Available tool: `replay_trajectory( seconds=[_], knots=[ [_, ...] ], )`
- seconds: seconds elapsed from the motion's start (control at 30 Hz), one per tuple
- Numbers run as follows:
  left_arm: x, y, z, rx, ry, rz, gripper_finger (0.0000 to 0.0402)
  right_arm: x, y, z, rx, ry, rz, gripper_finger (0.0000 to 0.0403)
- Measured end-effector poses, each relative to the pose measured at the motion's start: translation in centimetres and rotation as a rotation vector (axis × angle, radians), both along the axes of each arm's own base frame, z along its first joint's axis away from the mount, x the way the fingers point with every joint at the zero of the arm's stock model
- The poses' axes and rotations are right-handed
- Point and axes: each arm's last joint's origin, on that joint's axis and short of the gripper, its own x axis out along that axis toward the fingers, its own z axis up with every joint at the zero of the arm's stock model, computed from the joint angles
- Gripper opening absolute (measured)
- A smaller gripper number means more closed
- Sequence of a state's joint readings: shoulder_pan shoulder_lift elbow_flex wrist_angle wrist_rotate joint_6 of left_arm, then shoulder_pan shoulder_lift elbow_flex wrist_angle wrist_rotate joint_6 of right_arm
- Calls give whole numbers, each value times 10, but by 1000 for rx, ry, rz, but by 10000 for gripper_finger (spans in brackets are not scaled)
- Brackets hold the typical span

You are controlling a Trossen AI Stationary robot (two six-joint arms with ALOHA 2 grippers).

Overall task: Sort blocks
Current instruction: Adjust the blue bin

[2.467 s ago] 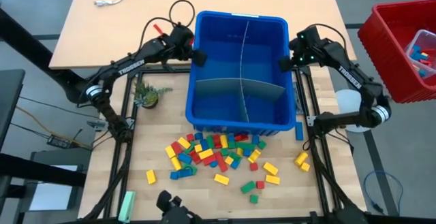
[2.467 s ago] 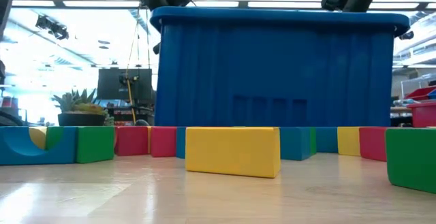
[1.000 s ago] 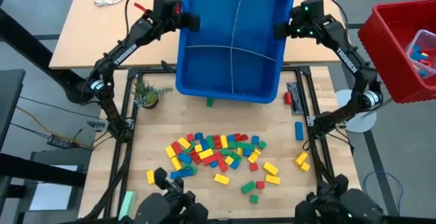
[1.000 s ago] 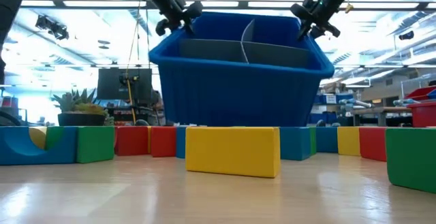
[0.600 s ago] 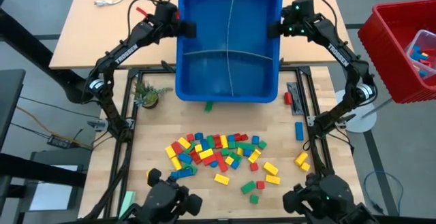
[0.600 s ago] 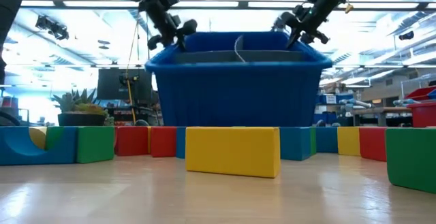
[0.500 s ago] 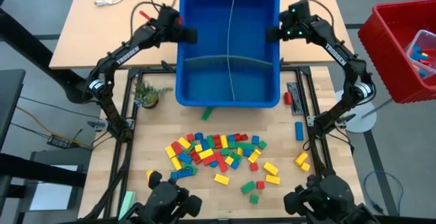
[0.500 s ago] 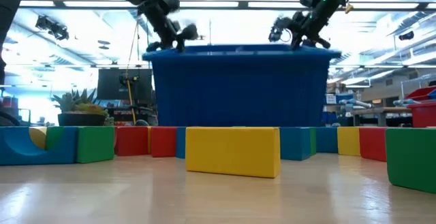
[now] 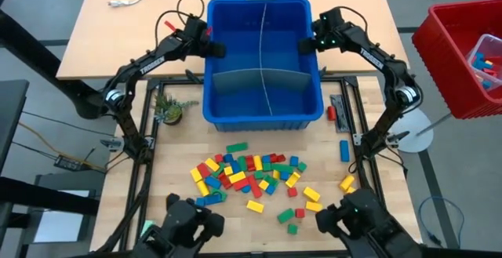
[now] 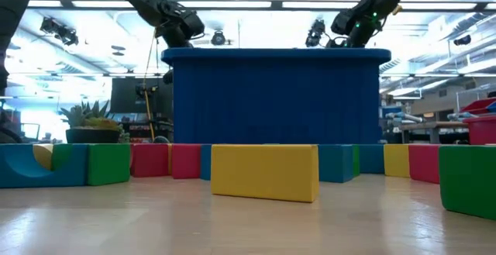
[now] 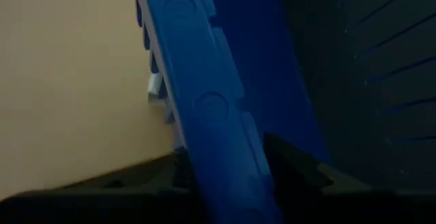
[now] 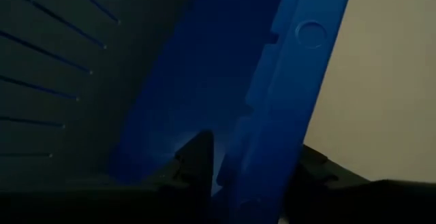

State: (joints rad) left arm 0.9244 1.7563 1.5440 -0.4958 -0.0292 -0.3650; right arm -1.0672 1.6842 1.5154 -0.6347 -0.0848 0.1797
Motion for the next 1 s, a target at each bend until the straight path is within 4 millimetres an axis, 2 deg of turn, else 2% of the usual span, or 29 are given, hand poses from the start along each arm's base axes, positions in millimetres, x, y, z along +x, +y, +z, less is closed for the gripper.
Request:
replay_trajectory(
  seconds=[0.1,0.23,0.47,0.67,0.77,0.83,0.93,1.0],
  knots=[
    [-6,6,2,38,19,-11,148,2,-4,-2,-27,14,23,152],
    [-11,10,3,65,39,-59,194,2,-6,-4,-56,62,29,195],
    [-11,12,23,104,29,-65,255,-8,4,39,-207,79,13,249],
    [-12,0,76,252,-5,-119,265,-22,31,89,-361,34,36,260],
    [-12,-13,101,324,9,-166,265,-28,53,108,-404,3,72,256],
    [-11,-31,122,404,3,-236,266,-32,73,122,-421,-60,145,251],
    [-5,-73,150,514,-15,-398,266,-33,107,138,-404,-170,321,244],
    [0,-103,159,532,-5,-493,266,-33,133,144,-365,-229,449,240]
  ],
)
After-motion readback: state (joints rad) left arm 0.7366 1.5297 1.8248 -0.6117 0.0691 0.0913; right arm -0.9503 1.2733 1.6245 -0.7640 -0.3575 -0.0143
